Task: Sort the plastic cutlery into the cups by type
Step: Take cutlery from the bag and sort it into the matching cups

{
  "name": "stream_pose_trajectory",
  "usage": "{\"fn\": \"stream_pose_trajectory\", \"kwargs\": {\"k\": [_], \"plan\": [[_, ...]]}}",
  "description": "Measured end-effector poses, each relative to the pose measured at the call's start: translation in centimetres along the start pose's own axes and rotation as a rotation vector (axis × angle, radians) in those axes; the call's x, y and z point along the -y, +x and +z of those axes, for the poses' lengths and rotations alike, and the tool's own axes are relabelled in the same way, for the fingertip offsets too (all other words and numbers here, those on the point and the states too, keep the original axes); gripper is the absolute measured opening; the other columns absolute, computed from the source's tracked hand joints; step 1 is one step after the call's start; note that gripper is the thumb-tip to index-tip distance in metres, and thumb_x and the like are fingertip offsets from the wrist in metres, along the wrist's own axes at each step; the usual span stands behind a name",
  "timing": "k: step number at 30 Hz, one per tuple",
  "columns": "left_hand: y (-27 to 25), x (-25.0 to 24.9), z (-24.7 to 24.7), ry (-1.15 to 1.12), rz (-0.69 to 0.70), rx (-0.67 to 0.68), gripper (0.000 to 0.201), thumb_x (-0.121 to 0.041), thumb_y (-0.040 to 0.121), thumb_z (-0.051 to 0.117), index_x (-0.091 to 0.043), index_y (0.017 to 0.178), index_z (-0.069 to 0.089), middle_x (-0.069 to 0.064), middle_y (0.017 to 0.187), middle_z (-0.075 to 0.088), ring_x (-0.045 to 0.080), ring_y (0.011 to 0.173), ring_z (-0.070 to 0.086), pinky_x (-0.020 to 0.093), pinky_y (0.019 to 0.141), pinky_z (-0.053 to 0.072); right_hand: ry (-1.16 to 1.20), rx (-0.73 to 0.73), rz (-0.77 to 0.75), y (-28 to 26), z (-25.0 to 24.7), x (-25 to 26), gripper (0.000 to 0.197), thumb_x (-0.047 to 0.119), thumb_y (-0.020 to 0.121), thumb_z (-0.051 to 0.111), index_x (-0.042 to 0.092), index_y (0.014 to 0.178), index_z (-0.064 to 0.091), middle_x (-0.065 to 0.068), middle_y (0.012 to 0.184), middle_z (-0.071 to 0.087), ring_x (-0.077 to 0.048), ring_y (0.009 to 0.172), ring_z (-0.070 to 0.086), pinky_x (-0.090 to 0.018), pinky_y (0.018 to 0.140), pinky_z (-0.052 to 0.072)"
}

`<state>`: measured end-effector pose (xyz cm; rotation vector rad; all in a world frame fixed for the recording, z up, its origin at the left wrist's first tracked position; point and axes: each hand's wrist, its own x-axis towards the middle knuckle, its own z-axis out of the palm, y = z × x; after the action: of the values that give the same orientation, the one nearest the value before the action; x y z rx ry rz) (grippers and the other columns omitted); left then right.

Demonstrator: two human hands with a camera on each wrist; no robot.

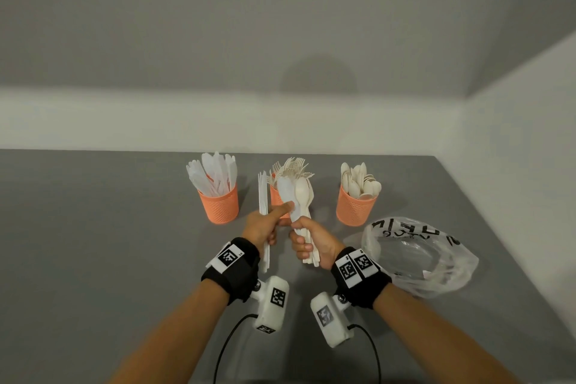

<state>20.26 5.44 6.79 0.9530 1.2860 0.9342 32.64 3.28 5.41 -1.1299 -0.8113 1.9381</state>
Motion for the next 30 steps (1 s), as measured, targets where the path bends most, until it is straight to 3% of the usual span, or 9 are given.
{"fn": "stream_pose_trajectory", "kwargs": {"k": [2, 10, 13, 18, 22, 25, 28, 30], "plan": [[0.0, 0.0, 0.1, 0.01, 0.014, -0.022, 0.023, -0.029, 0.081, 0.068, -0.007, 0.076, 0.062, 0.008, 0.069, 0.064, 0.004, 0.027, 0.027, 0.014, 0.033, 0.024, 0.005, 0.011, 0.012, -0.1, 0.1, 0.1, 0.027, 0.015, 0.093, 0.028, 0.013, 0.096, 0.055, 0.007, 0.038, 0.038, -0.003, 0.025, 0.025, -0.013, 0.03, 0.025], [0.1, -0.1, 0.1, 0.0, 0.061, -0.124, 0.018, -0.01, 0.086, 0.059, -0.009, 0.069, 0.053, -0.002, 0.052, 0.056, 0.003, 0.027, 0.03, 0.015, 0.033, 0.025, 0.049, -0.03, -0.004, -0.1, -0.3, 0.1, 0.021, 0.017, 0.093, 0.03, 0.009, 0.092, 0.049, 0.001, 0.047, 0.056, -0.002, 0.027, 0.031, -0.013, 0.03, 0.027], [0.0, -0.2, 0.3, -0.006, 0.052, -0.097, 0.018, -0.013, 0.087, 0.058, -0.013, 0.07, 0.052, -0.001, 0.057, 0.051, 0.003, 0.028, 0.03, 0.016, 0.034, 0.025, 0.019, -0.051, -0.012, -0.1, -0.3, 0.1, 0.02, 0.017, 0.093, 0.03, 0.009, 0.092, 0.048, 0.001, 0.049, 0.058, -0.003, 0.027, 0.031, -0.013, 0.03, 0.026], [0.2, -0.1, 0.2, 0.019, 0.077, -0.035, 0.023, -0.023, 0.083, 0.067, -0.011, 0.07, 0.052, -0.008, 0.042, 0.049, 0.003, 0.027, 0.029, 0.016, 0.033, 0.025, -0.083, -0.026, 0.009, -0.5, -0.2, 0.5, 0.025, 0.017, 0.095, 0.025, 0.009, 0.082, 0.046, 0.005, 0.035, 0.05, -0.004, 0.025, 0.029, -0.012, 0.031, 0.023], [0.6, 0.2, 0.3, 0.036, 0.061, -0.014, 0.016, -0.018, 0.086, 0.062, -0.003, 0.088, 0.057, 0.005, 0.059, 0.048, 0.004, 0.029, 0.031, 0.017, 0.033, 0.026, -0.149, 0.011, 0.047, -0.7, -0.1, 0.9, 0.027, 0.019, 0.096, 0.025, 0.01, 0.081, 0.045, 0.005, 0.033, 0.049, -0.003, 0.024, 0.029, -0.011, 0.03, 0.025], [0.7, 0.1, 0.6, 0.024, 0.076, -0.032, 0.011, -0.015, 0.093, 0.05, -0.006, 0.088, 0.054, 0.003, 0.06, 0.046, 0.005, 0.036, 0.034, 0.016, 0.035, 0.028, -0.134, 0.028, 0.056, -0.6, -0.3, 0.8, 0.027, 0.021, 0.096, 0.026, 0.007, 0.085, 0.047, 0.004, 0.043, 0.058, -0.004, 0.026, 0.031, -0.012, 0.031, 0.027], [1.7, 0.0, 0.2, -0.029, 0.116, -0.152, 0.022, -0.012, 0.097, 0.038, -0.009, 0.078, 0.048, 0.009, 0.064, 0.051, 0.004, 0.034, 0.038, 0.015, 0.033, 0.028, -0.099, 0.035, 0.053, -0.4, -0.8, 0.5, 0.022, 0.02, 0.095, 0.028, 0.01, 0.092, 0.048, 0.001, 0.052, 0.063, -0.004, 0.027, 0.031, -0.012, 0.031, 0.028], [2.4, -0.3, -0.4, -0.078, 0.133, -0.256, 0.018, -0.012, 0.097, 0.037, -0.005, 0.087, 0.05, 0.02, 0.078, 0.06, 0.009, 0.038, 0.044, 0.017, 0.035, 0.033, -0.067, 0.04, 0.048, -0.4, -1.2, 0.3, 0.021, 0.018, 0.094, 0.029, 0.012, 0.095, 0.049, 0.001, 0.053, 0.063, -0.004, 0.027, 0.031, -0.012, 0.031, 0.027]]}}
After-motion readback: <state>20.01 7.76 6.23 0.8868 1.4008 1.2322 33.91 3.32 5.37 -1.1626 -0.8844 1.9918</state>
